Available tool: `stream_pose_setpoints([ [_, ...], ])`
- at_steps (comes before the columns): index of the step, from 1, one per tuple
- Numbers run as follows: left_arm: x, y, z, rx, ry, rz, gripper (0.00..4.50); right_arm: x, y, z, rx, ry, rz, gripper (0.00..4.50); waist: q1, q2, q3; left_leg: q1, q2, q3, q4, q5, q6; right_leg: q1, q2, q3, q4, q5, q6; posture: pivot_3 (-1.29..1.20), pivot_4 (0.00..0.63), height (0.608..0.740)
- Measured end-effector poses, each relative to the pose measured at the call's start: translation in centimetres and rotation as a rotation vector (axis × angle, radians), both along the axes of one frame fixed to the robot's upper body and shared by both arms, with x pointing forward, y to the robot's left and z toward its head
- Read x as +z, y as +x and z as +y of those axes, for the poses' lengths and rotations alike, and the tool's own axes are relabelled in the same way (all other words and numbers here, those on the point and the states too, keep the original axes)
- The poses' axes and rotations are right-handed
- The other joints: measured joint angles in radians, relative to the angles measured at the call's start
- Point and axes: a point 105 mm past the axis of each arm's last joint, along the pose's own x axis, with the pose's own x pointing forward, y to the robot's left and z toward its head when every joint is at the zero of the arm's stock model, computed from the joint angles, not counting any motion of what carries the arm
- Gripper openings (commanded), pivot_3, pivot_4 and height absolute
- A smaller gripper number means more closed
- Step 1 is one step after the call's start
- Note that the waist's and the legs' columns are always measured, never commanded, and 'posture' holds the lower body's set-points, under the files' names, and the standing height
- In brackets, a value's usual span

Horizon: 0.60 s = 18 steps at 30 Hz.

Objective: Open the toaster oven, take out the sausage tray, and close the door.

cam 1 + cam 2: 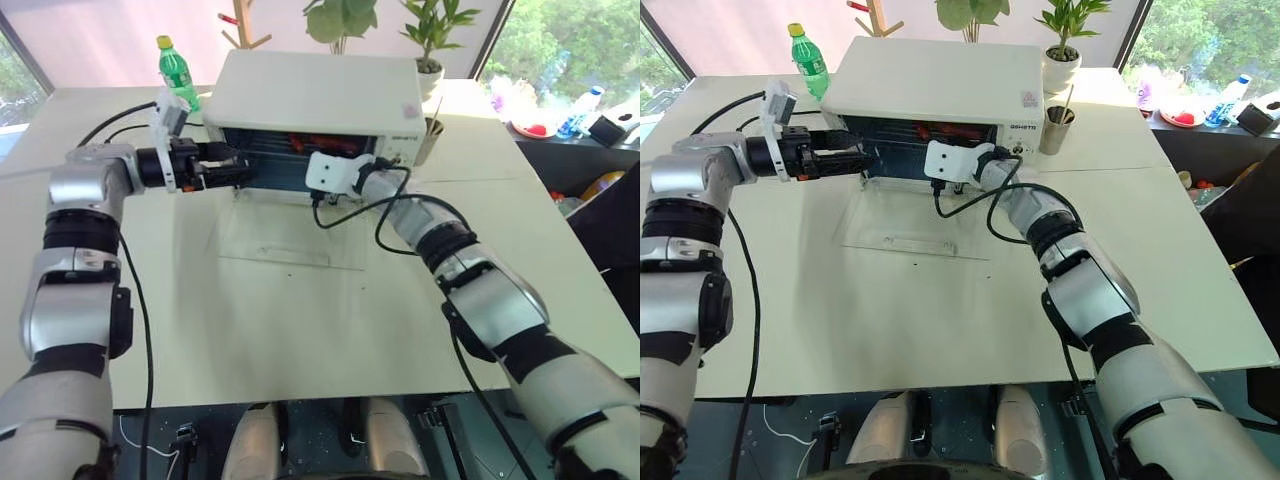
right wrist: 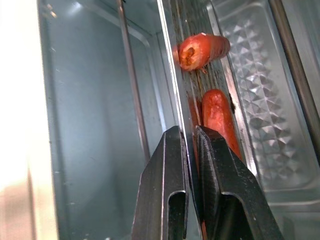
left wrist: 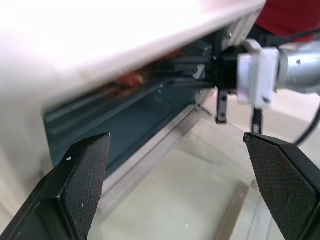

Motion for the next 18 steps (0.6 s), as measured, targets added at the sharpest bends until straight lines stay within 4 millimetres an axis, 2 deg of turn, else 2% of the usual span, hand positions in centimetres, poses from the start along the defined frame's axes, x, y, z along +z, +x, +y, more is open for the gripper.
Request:
stream_pose_setpoints([
  [6, -0.1, 0.2, 0.0, 0.001, 0.007, 0.001, 4.5, -0.4, -1.3, 0.5, 0.033, -0.009, 0.001, 0.34, -0.012, 0.0, 0.0, 0.0, 0.0, 0.0, 0.0, -0.001, 0.001, 0.0, 0.0, 0.0, 0.002, 0.0, 0.0, 0.0, 0.15, 0.717],
  [14, 0.1, 0.5, 0.0, 0.01, 0.009, -0.007, 4.5, 0.0, -1.4, 0.3, 0.036, -0.037, -0.002, 0.34, -0.015, 0.0, 0.0, 0.0, 0.0, 0.0, 0.0, -0.001, 0.001, 0.0, 0.0, 0.0, 0.001, 0.0, 0.0, 0.0, 0.15, 0.717],
  [18, 0.3, 0.7, 0.1, 0.015, 0.021, -0.019, 4.5, -0.2, -2.5, 0.4, 0.061, -0.039, -0.004, 0.34, -0.014, 0.0, 0.0, 0.0, 0.0, 0.0, 0.0, -0.001, 0.001, 0.0, 0.0, 0.0, 0.001, 0.0, 0.0, 0.0, 0.15, 0.717],
])
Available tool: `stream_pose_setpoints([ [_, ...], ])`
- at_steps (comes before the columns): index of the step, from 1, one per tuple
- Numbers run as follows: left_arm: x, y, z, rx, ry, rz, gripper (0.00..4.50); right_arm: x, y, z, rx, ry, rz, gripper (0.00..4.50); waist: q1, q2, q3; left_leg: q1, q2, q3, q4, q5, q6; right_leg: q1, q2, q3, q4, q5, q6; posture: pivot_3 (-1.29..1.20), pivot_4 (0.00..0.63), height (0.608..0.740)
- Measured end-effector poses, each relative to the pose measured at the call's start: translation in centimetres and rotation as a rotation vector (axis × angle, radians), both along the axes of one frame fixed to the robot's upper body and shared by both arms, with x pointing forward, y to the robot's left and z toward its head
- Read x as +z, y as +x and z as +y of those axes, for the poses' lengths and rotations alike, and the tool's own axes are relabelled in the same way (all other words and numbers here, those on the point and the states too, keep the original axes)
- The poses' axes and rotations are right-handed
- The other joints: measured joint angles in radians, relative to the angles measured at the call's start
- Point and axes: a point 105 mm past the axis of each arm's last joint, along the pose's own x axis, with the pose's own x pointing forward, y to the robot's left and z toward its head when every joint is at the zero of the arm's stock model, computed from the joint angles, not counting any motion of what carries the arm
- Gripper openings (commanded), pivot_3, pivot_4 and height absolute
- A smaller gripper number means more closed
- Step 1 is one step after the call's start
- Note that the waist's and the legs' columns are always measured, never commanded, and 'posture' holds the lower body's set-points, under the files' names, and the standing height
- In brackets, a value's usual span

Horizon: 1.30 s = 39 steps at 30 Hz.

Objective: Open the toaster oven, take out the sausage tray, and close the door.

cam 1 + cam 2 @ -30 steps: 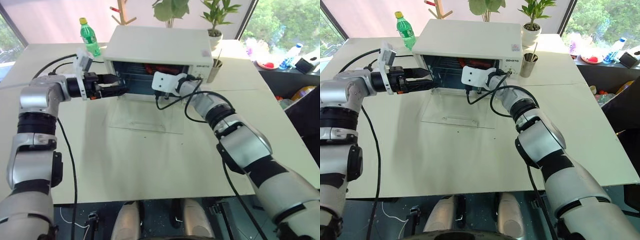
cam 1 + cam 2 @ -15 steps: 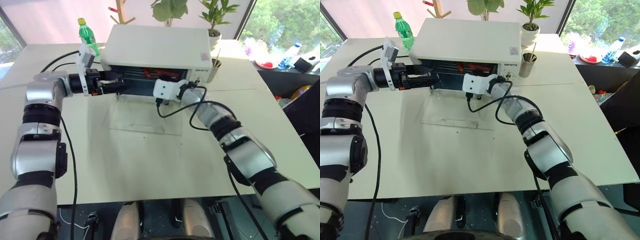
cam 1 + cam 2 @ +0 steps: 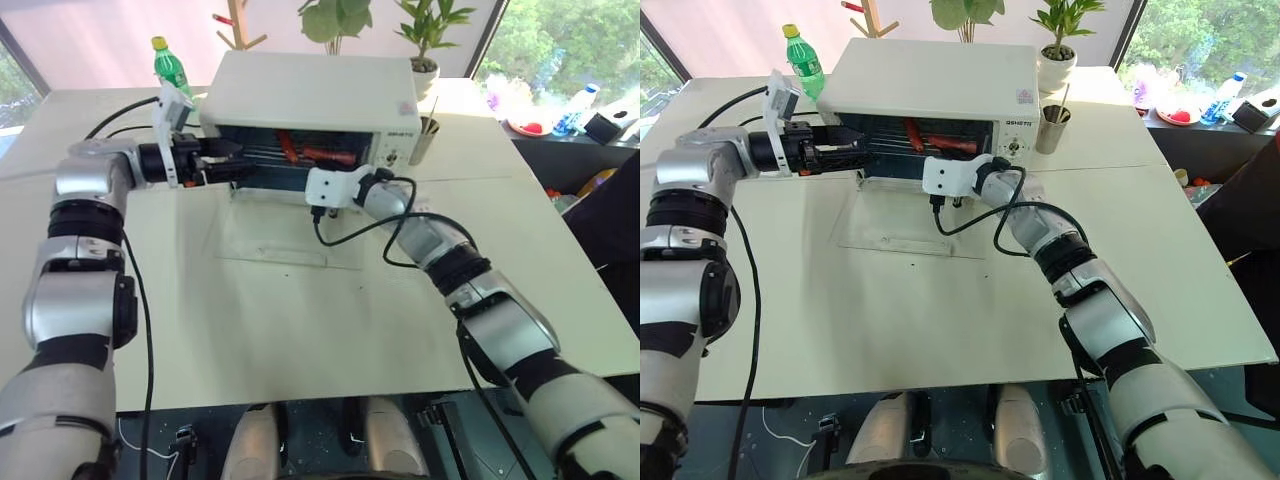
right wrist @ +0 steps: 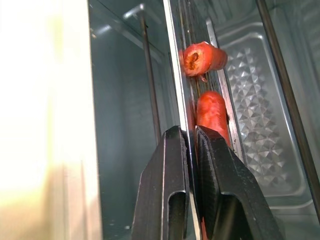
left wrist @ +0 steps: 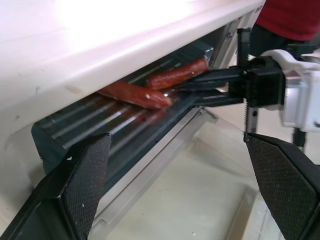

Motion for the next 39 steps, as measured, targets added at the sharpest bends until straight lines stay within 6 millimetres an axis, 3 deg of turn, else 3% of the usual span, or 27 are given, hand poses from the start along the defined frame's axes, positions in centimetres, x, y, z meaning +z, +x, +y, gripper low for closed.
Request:
stream_pose_setpoints([
  [10, 0.0, 0.3, 0.3, 0.013, -0.005, 0.002, 4.5, -1.2, -3.4, 0.5, 0.062, -0.005, 0.004, 0.34, 0.001, 0.0, 0.0, 0.0, 0.0, 0.0, 0.001, -0.001, 0.003, 0.0, 0.0, 0.0, 0.0, 0.0, 0.0, 0.0, 0.15, 0.717],
  [18, -0.1, 0.4, 0.4, 0.016, 0.005, 0.0, 4.5, -1.5, -3.3, -0.3, 0.028, -0.017, 0.022, 0.34, 0.002, 0.0, 0.0, 0.0, 0.0, 0.0, 0.001, -0.001, 0.003, -0.001, 0.0, 0.0, 0.0, 0.0, 0.0, 0.0, 0.15, 0.717],
  [21, 0.0, 0.4, 0.2, 0.01, 0.003, 0.001, 4.5, -0.9, -3.3, -0.4, 0.027, -0.018, 0.013, 1.23, 0.002, 0.0, 0.0, 0.0, 0.0, 0.0, 0.001, -0.001, 0.003, -0.001, 0.0, 0.0, 0.0, 0.0, 0.0, 0.0, 0.15, 0.717],
  [26, 0.0, 0.4, 0.2, 0.009, 0.004, -0.001, 4.5, -0.4, -3.7, -0.1, 0.049, -0.023, 0.001, 3.88, 0.002, 0.0, 0.0, 0.0, 0.0, 0.0, 0.001, -0.001, 0.003, -0.001, 0.0, 0.0, 0.002, 0.0, 0.0, 0.0, 0.15, 0.717],
  [34, 0.1, 0.4, 0.2, 0.007, 0.003, -0.006, 4.5, 1.0, -1.7, 0.3, 0.032, -0.039, -0.015, 3.88, 0.001, 0.0, 0.0, 0.0, 0.0, 0.0, 0.001, -0.001, 0.002, -0.001, 0.0, 0.0, 0.003, 0.0, 0.0, 0.0, 0.15, 0.717],
  [39, 0.1, 0.4, 0.2, 0.007, 0.002, -0.006, 4.5, 0.3, -0.5, 0.3, 0.025, -0.062, -0.007, 3.88, 0.0, 0.0, 0.0, 0.0, 0.0, 0.0, 0.001, -0.001, 0.002, -0.001, 0.0, 0.0, 0.003, 0.0, 0.0, 0.0, 0.15, 0.717],
])
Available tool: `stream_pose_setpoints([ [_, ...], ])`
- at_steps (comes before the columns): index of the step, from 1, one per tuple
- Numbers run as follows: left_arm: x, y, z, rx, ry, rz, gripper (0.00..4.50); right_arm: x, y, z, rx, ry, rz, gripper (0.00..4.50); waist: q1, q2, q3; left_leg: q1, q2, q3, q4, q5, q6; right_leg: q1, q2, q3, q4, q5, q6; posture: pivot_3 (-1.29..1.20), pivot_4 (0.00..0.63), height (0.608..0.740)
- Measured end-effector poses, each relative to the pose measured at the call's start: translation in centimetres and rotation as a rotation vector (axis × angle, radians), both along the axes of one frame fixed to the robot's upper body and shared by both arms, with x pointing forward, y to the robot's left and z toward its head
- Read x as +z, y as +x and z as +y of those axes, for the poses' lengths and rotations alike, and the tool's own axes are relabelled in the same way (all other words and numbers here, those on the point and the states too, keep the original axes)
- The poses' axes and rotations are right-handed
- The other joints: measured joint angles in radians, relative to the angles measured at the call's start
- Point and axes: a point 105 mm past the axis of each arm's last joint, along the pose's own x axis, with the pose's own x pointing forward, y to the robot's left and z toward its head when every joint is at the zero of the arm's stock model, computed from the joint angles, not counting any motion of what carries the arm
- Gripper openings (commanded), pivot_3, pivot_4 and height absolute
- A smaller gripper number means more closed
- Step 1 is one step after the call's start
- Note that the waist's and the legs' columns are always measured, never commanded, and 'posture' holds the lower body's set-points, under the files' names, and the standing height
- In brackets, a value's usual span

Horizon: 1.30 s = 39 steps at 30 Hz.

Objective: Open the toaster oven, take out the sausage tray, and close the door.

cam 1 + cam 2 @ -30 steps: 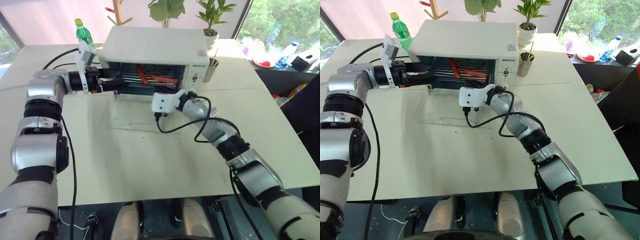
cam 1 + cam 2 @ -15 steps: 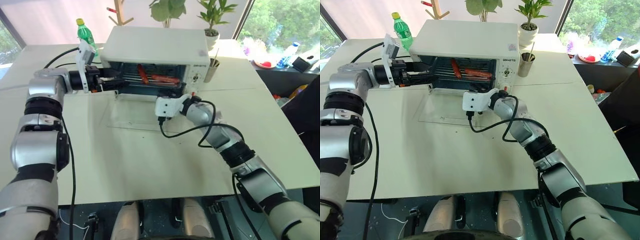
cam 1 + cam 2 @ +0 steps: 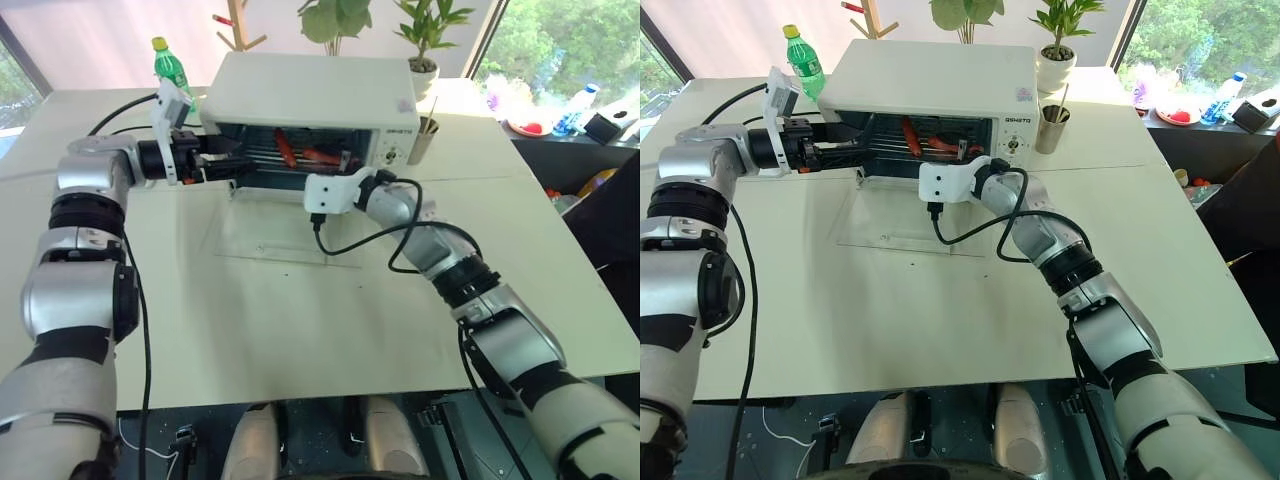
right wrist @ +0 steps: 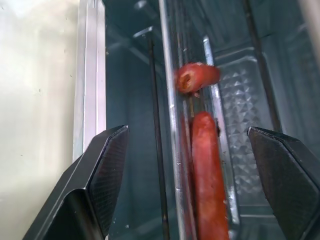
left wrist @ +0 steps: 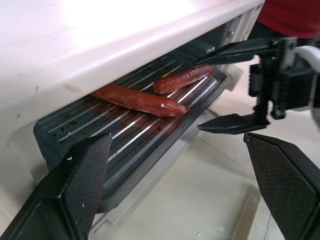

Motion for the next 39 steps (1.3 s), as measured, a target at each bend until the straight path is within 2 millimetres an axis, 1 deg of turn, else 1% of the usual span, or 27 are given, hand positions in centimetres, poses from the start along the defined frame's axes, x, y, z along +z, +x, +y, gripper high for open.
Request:
stream_pose_setpoints([
  [7, 0.0, 0.0, 0.0, 0.001, -0.001, -0.001, 4.5, -0.6, 0.6, 0.9, 0.025, -0.027, -0.015, 3.88, -0.001, 0.0, 0.0, 0.0, 0.0, 0.0, 0.0, 0.0, -0.001, 0.0, 0.0, 0.0, 0.0, 0.0, 0.0, 0.0, 0.15, 0.717],
  [12, 0.0, 0.0, 0.1, 0.002, -0.002, -0.001, 4.5, -1.6, 1.0, 0.9, 0.023, -0.045, -0.003, 3.88, -0.002, 0.0, 0.0, 0.0, 0.0, 0.0, 0.0, 0.001, -0.001, 0.0, 0.0, 0.0, 0.0, 0.0, 0.0, 0.0, 0.15, 0.717],
  [15, 0.1, 0.0, 0.2, 0.007, -0.002, -0.003, 4.5, -1.4, 1.4, 1.3, 0.024, -0.052, -0.009, 3.88, -0.003, 0.0, 0.0, 0.0, 0.0, 0.0, 0.0, 0.001, -0.001, -0.001, 0.0, 0.001, 0.002, 0.0, 0.0, 0.0, 0.15, 0.717],
  [22, 0.1, 0.0, 0.3, 0.008, -0.001, -0.004, 4.5, -1.1, 2.3, 1.4, -0.001, -0.072, -0.03, 3.88, -0.004, 0.0, 0.0, 0.0, 0.0, 0.001, 0.0, 0.001, -0.002, -0.002, 0.0, 0.001, 0.004, 0.0, 0.0, 0.0, 0.15, 0.717],
  [30, 0.1, 0.0, 0.2, 0.007, -0.002, -0.004, 4.5, -0.8, 2.3, 1.7, 0.018, -0.079, -0.068, 3.88, -0.004, 0.0, 0.0, 0.0, 0.0, 0.001, 0.0, 0.002, -0.003, -0.002, 0.0, 0.001, 0.004, 0.0, 0.0, 0.0, 0.15, 0.717],
  [33, 0.1, 0.0, 0.2, 0.007, -0.002, -0.004, 4.5, -0.9, 2.2, 1.8, 0.023, -0.091, -0.073, 3.05, -0.004, 0.0, 0.0, 0.0, 0.0, 0.001, 0.0, 0.002, -0.003, -0.002, 0.0, 0.001, 0.004, 0.0, 0.0, 0.0, 0.15, 0.717],
  [37, 0.1, 0.0, 0.2, 0.007, -0.002, -0.004, 4.5, -0.9, 2.3, 1.7, 0.019, -0.088, -0.076, 0.88, -0.004, 0.0, 0.0, 0.0, 0.0, 0.001, 0.0, 0.002, -0.003, -0.002, 0.0, 0.002, 0.004, 0.0, 0.0, 0.0, 0.15, 0.717],
  [38, 0.1, 0.0, 0.2, 0.007, -0.002, -0.003, 4.5, -0.6, 2.3, 1.8, 0.017, -0.082, -0.088, 0.44, -0.004, 0.0, 0.0, 0.0, 0.0, 0.001, 0.0, 0.002, -0.003, -0.002, 0.0, 0.002, 0.004, 0.0, 0.0, 0.0, 0.15, 0.717],
  [39, 0.1, 0.0, 0.2, 0.007, -0.002, -0.003, 4.5, -0.2, 2.4, 1.8, 0.017, -0.081, -0.098, 0.44, -0.004, 0.0, 0.0, 0.0, 0.0, 0.001, 0.0, 0.002, -0.003, -0.002, 0.0, 0.002, 0.004, 0.0, 0.0, 0.0, 0.15, 0.717],
])
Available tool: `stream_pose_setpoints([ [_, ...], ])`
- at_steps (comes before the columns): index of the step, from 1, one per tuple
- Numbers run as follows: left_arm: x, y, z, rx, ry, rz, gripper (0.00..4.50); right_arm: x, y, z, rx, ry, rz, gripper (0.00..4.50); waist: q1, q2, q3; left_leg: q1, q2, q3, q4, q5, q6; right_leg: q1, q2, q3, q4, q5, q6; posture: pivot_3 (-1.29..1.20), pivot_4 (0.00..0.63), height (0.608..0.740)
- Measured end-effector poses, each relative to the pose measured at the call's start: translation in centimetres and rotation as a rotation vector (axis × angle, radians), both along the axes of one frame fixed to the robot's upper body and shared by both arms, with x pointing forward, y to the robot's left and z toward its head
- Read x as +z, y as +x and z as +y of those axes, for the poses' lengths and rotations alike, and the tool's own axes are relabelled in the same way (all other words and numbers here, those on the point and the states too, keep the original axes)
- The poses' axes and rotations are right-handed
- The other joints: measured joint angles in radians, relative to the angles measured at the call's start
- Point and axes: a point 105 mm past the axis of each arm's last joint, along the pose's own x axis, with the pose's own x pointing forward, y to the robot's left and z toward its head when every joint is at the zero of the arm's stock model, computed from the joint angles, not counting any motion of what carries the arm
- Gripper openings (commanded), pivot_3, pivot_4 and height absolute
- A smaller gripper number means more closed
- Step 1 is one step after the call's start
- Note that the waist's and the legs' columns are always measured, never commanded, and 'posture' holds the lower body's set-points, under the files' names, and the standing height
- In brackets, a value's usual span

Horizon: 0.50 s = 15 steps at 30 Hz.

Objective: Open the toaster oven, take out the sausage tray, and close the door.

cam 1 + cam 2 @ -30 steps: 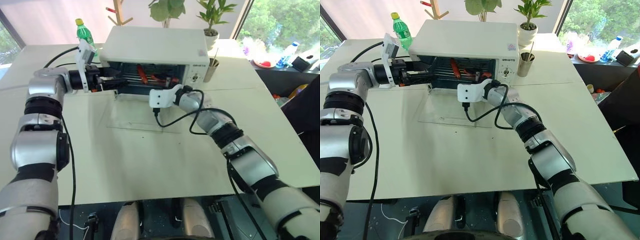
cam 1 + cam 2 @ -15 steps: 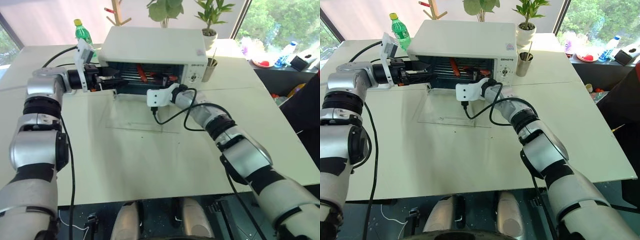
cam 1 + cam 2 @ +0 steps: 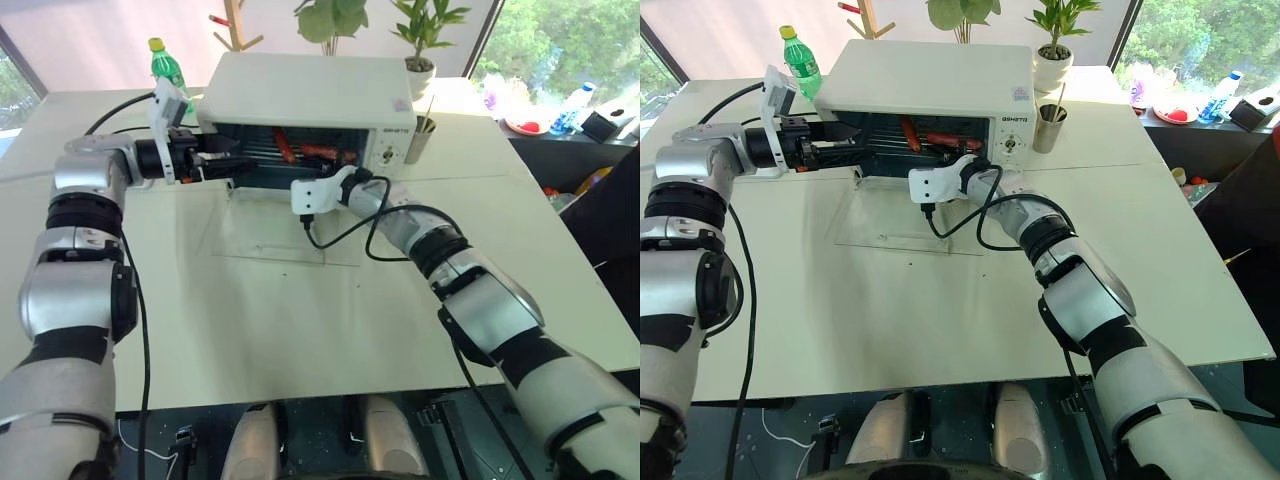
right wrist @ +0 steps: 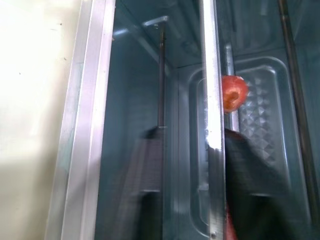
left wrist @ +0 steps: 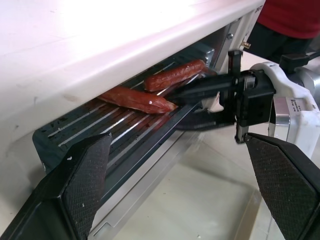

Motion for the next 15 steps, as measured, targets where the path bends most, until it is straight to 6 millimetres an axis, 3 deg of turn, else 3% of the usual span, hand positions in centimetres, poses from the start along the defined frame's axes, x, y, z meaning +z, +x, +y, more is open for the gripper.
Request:
stream_pose_setpoints([
  [15, 0.0, -0.05, -0.06, -0.006, -0.001, 0.002, 4.5, -0.04, 0.02, -0.14, -0.003, 0.002, 0.002, 0.21, 0.0, 0.0, 0.0, 0.0, 0.0, 0.0, 0.0, 0.0, 0.0, 0.0, 0.0, 0.0, 0.0, 0.0, 0.0, 0.0, 0.15, 0.717],
])
